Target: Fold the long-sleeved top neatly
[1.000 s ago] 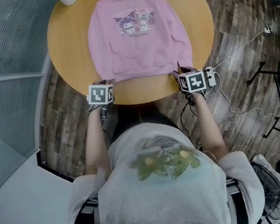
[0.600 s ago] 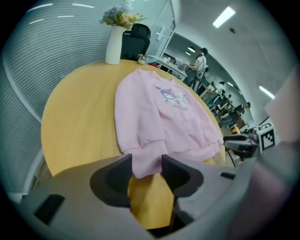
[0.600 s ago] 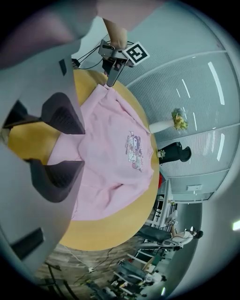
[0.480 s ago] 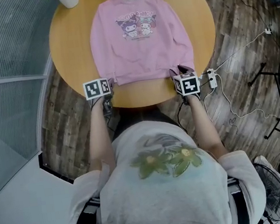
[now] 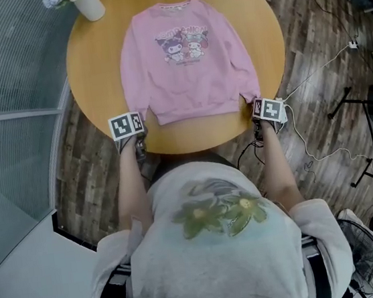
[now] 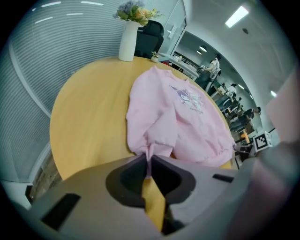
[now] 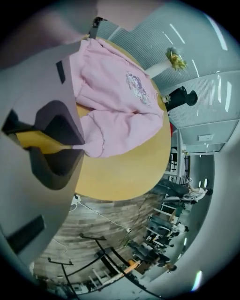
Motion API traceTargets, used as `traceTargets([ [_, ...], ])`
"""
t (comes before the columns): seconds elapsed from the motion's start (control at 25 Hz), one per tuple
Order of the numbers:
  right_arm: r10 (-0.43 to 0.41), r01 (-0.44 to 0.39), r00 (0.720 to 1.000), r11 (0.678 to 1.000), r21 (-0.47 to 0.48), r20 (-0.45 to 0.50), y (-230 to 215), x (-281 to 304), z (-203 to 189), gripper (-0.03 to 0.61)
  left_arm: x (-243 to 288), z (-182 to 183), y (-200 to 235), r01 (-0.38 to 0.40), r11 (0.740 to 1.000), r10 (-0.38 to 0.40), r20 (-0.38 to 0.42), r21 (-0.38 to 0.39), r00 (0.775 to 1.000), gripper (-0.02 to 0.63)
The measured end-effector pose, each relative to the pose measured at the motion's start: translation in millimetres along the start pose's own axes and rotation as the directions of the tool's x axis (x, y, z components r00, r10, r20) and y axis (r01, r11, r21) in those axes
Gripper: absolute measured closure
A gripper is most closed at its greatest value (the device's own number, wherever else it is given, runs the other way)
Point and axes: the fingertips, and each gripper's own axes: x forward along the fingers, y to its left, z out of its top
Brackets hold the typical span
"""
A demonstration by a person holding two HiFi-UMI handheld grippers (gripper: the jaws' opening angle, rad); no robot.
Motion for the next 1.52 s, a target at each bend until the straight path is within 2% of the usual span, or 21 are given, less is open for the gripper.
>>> traceTargets([
  [0.16, -0.127, 0.124, 0.984, 0.992, 0.028, 0.124, -44, -16, 55, 0.541, -14, 24, 23, -0.052, 0.999, 0.053, 0.053, -0.017, 0.997, 0.58],
  [0.32, -0.26, 0.236, 0.936, 0.964, 0.126, 0.236, -100, -45, 111, 0.541, -26, 46, 31, -0.063, 0.997, 0.067, 0.102, -0.044, 0.992, 0.58],
  [0.48, -0.308, 0.258, 0.893, 0.948, 0.186, 0.327, -129, -76, 147, 0.541, -33, 62, 21, -0.06, 0.998, 0.061, 0.146, -0.012, 0.987, 0.58],
  [0.64, -0.318, 0.249, 0.86, 0.944, 0.217, 0.4, -139, -99, 177, 0.541, -49, 84, 31, -0.126, 0.991, 0.116, 0.2, 0.036, 0.973, 0.58],
  [0.72, -0.305, 0.239, 0.858, 0.949, 0.205, 0.413, -137, -101, 189, 0.541, -68, 104, 54, -0.186, 0.983, 0.18, 0.257, -0.001, 0.95, 0.58],
  [0.76, -0.296, 0.235, 0.86, 0.953, 0.194, 0.415, -135, -100, 192, 0.541, -81, 115, 71, -0.223, 0.974, 0.225, 0.291, -0.039, 0.93, 0.58],
  [0.84, -0.277, 0.226, 0.866, 0.959, 0.169, 0.416, -129, -95, 196, 0.541, -110, 134, 106, -0.29, 0.946, 0.323, 0.358, -0.144, 0.876, 0.58],
  [0.92, -0.254, 0.211, 0.875, 0.966, 0.148, 0.412, -121, -88, 195, 0.541, -138, 148, 134, -0.323, 0.917, 0.395, 0.411, -0.234, 0.822, 0.58],
  [0.96, -0.24, 0.201, 0.881, 0.97, 0.137, 0.408, -115, -84, 194, 0.541, -146, 154, 143, -0.331, 0.909, 0.412, 0.428, -0.253, 0.805, 0.58],
  [1.0, -0.225, 0.191, 0.887, 0.974, 0.123, 0.404, -109, -80, 193, 0.541, -150, 157, 148, -0.339, 0.906, 0.419, 0.432, -0.252, 0.799, 0.58],
  [1.08, -0.191, 0.17, 0.898, 0.981, 0.089, 0.396, -96, -72, 191, 0.541, -144, 155, 150, -0.358, 0.906, 0.421, 0.402, -0.225, 0.813, 0.559],
  [1.12, -0.174, 0.158, 0.903, 0.985, 0.073, 0.393, -90, -69, 191, 0.541, -138, 150, 148, -0.362, 0.907, 0.418, 0.38, -0.214, 0.825, 0.527],
  [1.24, -0.126, 0.121, 0.913, 0.992, 0.037, 0.388, -73, -64, 189, 0.541, -121, 128, 132, -0.34, 0.919, 0.39, 0.331, -0.2, 0.859, 0.486],
  [1.36, -0.083, 0.087, 0.917, 0.996, 0.006, 0.391, -63, -61, 188, 0.541, -102, 105, 111, -0.317, 0.933, 0.355, 0.298, -0.171, 0.886, 0.485],
  [1.52, -0.013, 0.034, 0.905, 0.999, -0.041, 0.425, -50, -64, 196, 0.541, -84, 87, 82, -0.294, 0.948, 0.317, 0.286, -0.119, 0.904, 0.485],
])
